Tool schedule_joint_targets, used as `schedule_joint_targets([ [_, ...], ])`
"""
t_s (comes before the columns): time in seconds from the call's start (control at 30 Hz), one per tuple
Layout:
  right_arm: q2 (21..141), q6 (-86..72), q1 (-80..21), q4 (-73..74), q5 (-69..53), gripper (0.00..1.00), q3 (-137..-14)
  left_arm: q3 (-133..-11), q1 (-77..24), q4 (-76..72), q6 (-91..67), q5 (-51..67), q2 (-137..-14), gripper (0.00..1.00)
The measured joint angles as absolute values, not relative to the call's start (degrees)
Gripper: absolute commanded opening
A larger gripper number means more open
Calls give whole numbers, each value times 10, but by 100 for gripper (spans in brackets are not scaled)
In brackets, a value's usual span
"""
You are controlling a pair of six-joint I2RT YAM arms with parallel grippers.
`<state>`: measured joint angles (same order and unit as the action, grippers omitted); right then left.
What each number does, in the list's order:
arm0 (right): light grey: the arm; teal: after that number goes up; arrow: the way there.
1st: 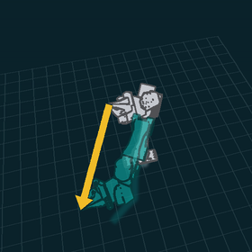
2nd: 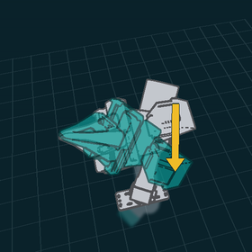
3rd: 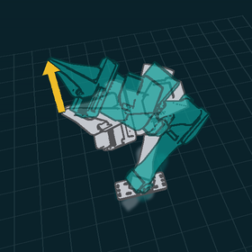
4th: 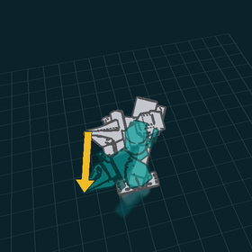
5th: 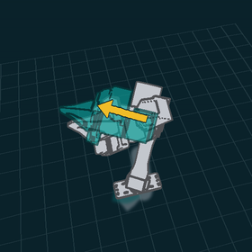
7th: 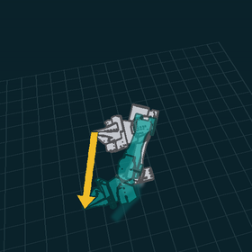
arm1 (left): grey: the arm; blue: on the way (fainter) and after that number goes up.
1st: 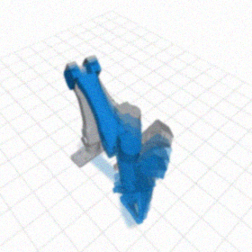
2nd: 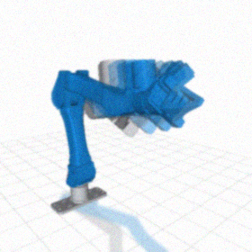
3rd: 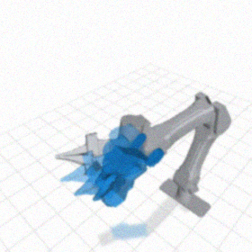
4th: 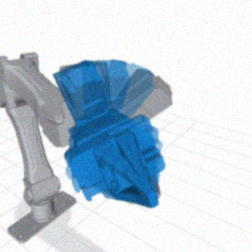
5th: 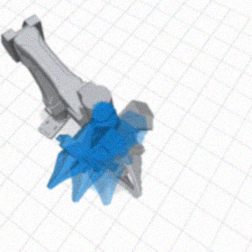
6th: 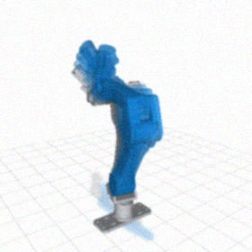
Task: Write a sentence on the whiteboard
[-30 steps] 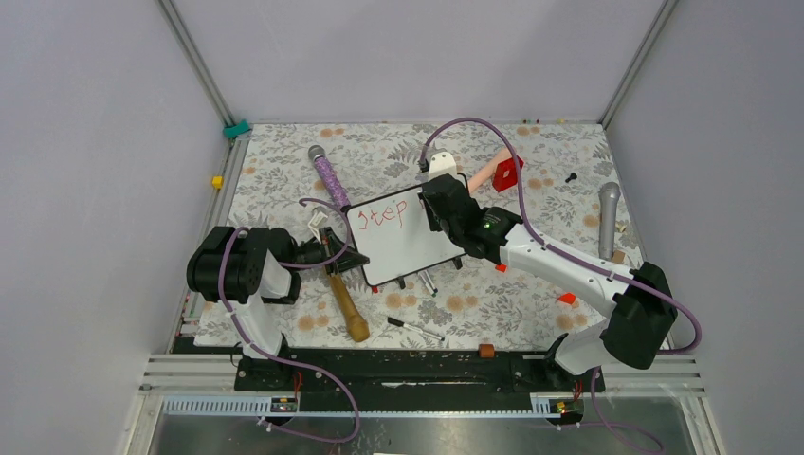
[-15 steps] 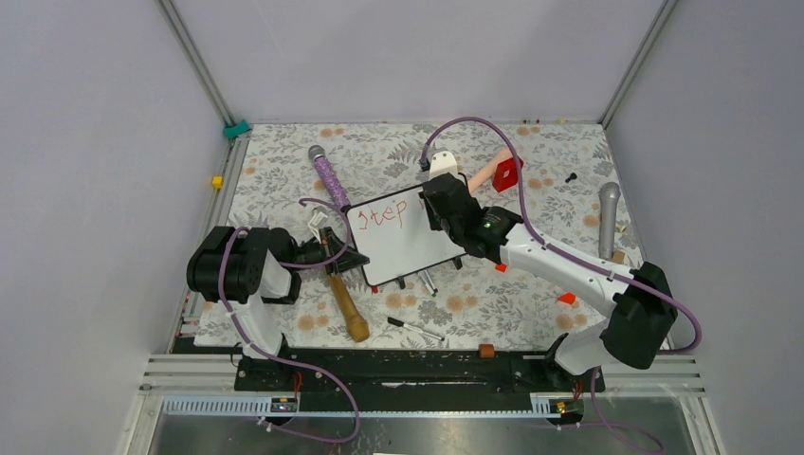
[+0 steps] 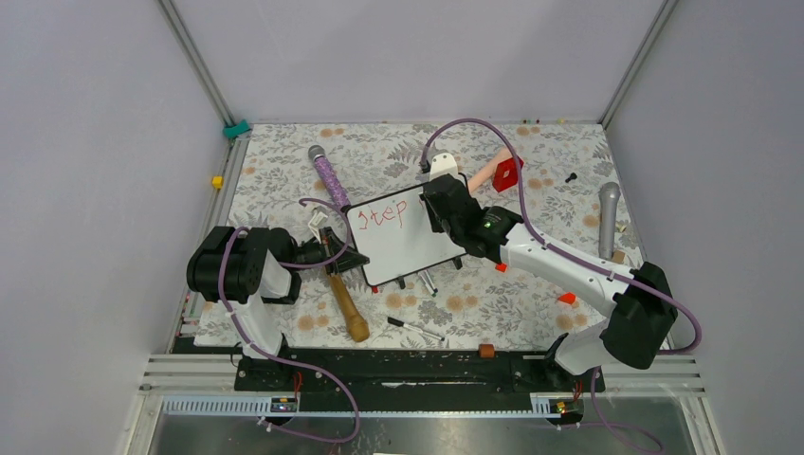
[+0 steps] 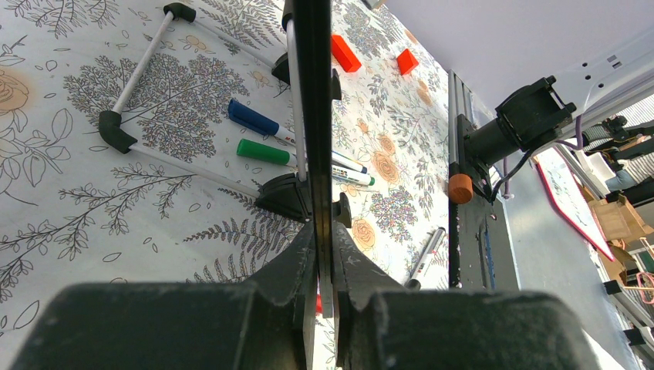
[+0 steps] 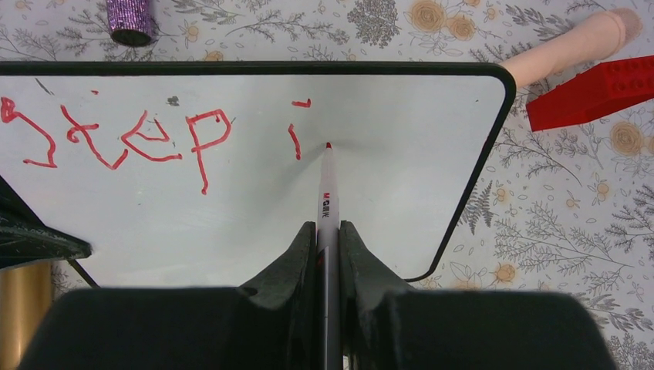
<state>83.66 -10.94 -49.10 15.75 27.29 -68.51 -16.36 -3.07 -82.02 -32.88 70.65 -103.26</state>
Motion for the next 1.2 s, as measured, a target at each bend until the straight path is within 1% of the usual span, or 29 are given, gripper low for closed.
schedule_joint_targets([
  [0.4,845,-109,-491,190,261,0,-685,-164,-30,-819,-329,706,-1033,1],
  [1.2,853,-108,-491,186,260,0,-715,-164,-31,-819,-330,706,-1033,0],
])
